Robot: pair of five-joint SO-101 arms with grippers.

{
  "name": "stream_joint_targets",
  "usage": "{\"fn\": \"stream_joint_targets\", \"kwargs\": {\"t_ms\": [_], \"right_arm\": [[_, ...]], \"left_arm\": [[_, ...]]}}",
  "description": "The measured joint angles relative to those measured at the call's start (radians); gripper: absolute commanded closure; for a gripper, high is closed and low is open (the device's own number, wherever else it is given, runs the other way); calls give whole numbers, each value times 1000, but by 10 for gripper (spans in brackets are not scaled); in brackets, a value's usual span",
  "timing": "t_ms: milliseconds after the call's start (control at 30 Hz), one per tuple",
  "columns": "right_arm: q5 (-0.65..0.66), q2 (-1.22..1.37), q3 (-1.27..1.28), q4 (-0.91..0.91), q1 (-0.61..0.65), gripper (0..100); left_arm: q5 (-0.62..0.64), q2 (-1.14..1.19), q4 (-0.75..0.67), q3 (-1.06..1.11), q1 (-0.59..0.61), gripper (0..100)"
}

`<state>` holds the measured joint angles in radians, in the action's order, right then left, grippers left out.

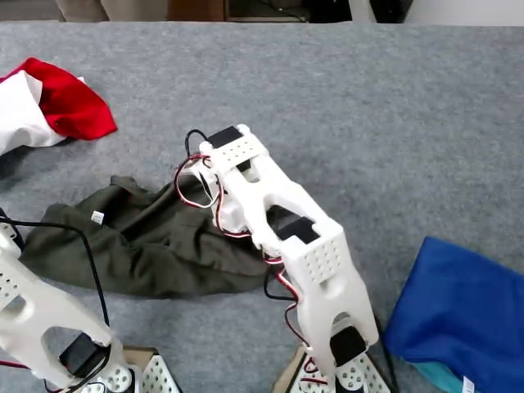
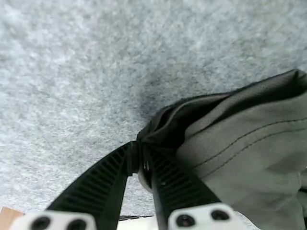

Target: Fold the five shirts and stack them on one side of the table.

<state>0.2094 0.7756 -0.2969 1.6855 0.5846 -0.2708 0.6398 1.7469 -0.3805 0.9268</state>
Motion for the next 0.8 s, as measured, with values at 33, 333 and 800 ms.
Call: {"fn": "stream_joint_targets", "kwargs": {"t_ms": [33,333,800], "right_arm": [[0,0,-2,0,0,905],[3,11,-14,0,-25,994],[35,-216,-17,48,-34,994]], "left_arm": [[0,0,0,0,0,978],[0,0,0,0,0,978],[0,0,0,0,0,978]]}}
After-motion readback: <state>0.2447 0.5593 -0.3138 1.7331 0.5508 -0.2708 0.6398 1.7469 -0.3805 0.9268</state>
